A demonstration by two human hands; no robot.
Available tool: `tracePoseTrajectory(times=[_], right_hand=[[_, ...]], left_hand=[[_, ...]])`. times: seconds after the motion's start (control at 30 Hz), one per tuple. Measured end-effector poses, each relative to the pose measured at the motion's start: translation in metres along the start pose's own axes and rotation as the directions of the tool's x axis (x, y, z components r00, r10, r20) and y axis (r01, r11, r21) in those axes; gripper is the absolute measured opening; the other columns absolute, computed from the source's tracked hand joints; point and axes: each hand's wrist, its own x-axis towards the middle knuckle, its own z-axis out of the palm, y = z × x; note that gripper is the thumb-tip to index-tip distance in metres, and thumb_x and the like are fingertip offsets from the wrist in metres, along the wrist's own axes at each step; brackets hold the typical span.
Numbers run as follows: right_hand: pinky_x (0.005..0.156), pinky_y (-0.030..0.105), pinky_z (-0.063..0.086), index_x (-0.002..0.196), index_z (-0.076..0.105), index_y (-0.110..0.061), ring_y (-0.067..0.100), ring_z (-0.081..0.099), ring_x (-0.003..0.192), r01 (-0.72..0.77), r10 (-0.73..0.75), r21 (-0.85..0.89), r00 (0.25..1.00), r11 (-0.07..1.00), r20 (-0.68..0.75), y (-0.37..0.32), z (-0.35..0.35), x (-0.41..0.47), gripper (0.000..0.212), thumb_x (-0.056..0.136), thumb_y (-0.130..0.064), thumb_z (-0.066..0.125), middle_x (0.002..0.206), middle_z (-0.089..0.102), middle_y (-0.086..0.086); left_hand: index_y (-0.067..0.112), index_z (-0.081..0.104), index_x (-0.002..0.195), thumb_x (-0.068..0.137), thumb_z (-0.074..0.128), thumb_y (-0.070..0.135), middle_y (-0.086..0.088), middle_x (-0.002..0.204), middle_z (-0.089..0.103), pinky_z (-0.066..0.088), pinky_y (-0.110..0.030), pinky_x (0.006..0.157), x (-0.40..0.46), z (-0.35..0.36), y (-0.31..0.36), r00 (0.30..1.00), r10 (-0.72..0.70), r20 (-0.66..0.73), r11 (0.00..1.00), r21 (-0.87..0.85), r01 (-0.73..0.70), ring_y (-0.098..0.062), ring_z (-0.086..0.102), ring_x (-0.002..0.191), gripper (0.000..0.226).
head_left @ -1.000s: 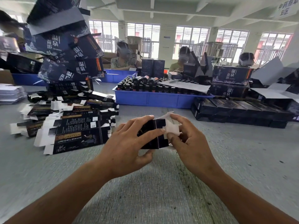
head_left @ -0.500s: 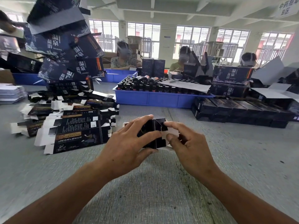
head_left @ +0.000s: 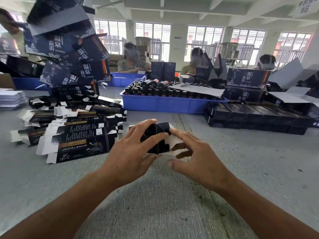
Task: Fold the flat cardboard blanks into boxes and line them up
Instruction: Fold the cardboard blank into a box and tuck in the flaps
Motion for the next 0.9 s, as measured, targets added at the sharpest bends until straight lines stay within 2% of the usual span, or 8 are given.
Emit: tracePoseTrajectory(times=[0.1, 0.17, 0.27, 0.33, 0.5, 0.63, 0.73, 0.9], right_hand=[[0.092, 0.013, 0.051, 0.148, 0.047, -0.032, -0.006, 0.06, 0.104, -0.004, 0.002, -0.021, 0.997, 1.0, -0.072, -0.0015, 0.0023, 0.0004, 0.066, 0.088, -0.02, 0.072, 0.132, 0.057, -0.017], [0.09, 0.012, 0.051, 0.142, 0.054, -0.033, -0.005, 0.063, 0.099, -0.011, 0.009, -0.01, 0.99, 1.0, -0.141, -0.002, 0.0034, 0.0001, 0.055, 0.091, -0.023, 0.072, 0.127, 0.063, -0.015], [0.09, 0.019, 0.054, 0.134, 0.06, -0.033, -0.003, 0.065, 0.096, -0.019, 0.019, 0.001, 0.979, 1.0, -0.201, -0.0008, 0.0045, -0.0005, 0.047, 0.089, -0.025, 0.074, 0.117, 0.069, -0.013], [0.086, 0.013, 0.053, 0.13, 0.062, -0.034, -0.005, 0.065, 0.092, -0.016, 0.011, -0.022, 0.978, 1.0, -0.208, 0.0002, 0.0058, -0.0007, 0.045, 0.089, -0.026, 0.075, 0.112, 0.069, -0.016], [0.08, 0.002, 0.046, 0.128, 0.063, -0.032, -0.008, 0.063, 0.093, 0.005, -0.019, -0.062, 0.975, 0.998, -0.222, 0.0012, 0.0071, 0.0003, 0.042, 0.088, -0.025, 0.076, 0.107, 0.063, -0.024], [0.078, 0.008, 0.051, 0.128, 0.061, -0.035, -0.006, 0.064, 0.089, 0.016, -0.031, -0.066, 0.973, 0.998, -0.231, 0.0014, 0.0073, -0.0009, 0.044, 0.088, -0.026, 0.076, 0.107, 0.065, -0.022], [0.075, 0.016, 0.057, 0.135, 0.047, -0.044, -0.002, 0.068, 0.087, -0.003, 0.006, 0.013, 0.971, 1.0, -0.239, 0.0007, 0.0065, -0.0018, 0.059, 0.087, -0.029, 0.077, 0.11, 0.065, -0.019], [0.072, 0.007, 0.052, 0.12, 0.05, -0.048, -0.009, 0.065, 0.093, 0.014, 0.004, 0.077, 0.974, 0.997, -0.228, -0.0006, 0.005, -0.0013, 0.048, 0.088, -0.023, 0.077, 0.108, 0.065, -0.027]], left_hand=[[0.032, 0.048, 0.14, 0.088, 0.058, 0.038, -0.01, 0.154, 0.038, 0.061, -0.052, 0.08, -0.0007, 0.0009, -0.0011, 1.0, 0.019, -0.008, 1.0, -0.006, -0.019, -0.033, 0.049, 0.132, 0.053], [0.036, 0.046, 0.139, 0.089, 0.057, 0.041, -0.008, 0.154, 0.038, 0.06, -0.051, 0.081, -0.0003, 0.0013, 0.0008, 0.999, 0.027, -0.019, 1.0, -0.012, -0.027, -0.032, 0.049, 0.131, 0.052], [0.038, 0.046, 0.139, 0.088, 0.06, 0.04, -0.008, 0.154, 0.039, 0.06, -0.051, 0.083, 0.0002, 0.0025, 0.0025, 0.999, 0.044, -0.029, 0.999, -0.01, -0.044, -0.032, 0.049, 0.132, 0.053], [0.037, 0.048, 0.138, 0.087, 0.064, 0.036, -0.009, 0.153, 0.039, 0.06, -0.052, 0.083, 0.0001, 0.0028, 0.0022, 0.998, 0.054, -0.025, 0.999, 0.0, -0.054, -0.033, 0.047, 0.135, 0.054], [0.034, 0.05, 0.136, 0.086, 0.064, 0.036, -0.008, 0.153, 0.039, 0.061, -0.053, 0.082, 0.0001, 0.0018, 0.0036, 0.999, 0.048, -0.025, 0.999, -0.009, -0.049, -0.033, 0.048, 0.133, 0.052], [0.032, 0.054, 0.134, 0.086, 0.065, 0.037, -0.01, 0.152, 0.041, 0.061, -0.051, 0.081, 0.0008, 0.0025, 0.0036, 0.998, 0.054, -0.025, 0.999, -0.002, -0.054, -0.034, 0.049, 0.132, 0.05], [0.033, 0.053, 0.135, 0.086, 0.065, 0.037, -0.008, 0.153, 0.039, 0.06, -0.051, 0.082, 0.0006, 0.0035, 0.0033, 0.998, 0.047, -0.033, 0.999, -0.011, -0.047, -0.033, 0.05, 0.132, 0.051], [0.034, 0.05, 0.136, 0.086, 0.063, 0.039, -0.007, 0.153, 0.038, 0.06, -0.051, 0.084, 0.0001, 0.0032, 0.0041, 0.998, 0.024, -0.055, 0.999, -0.033, -0.026, -0.031, 0.051, 0.129, 0.052]])
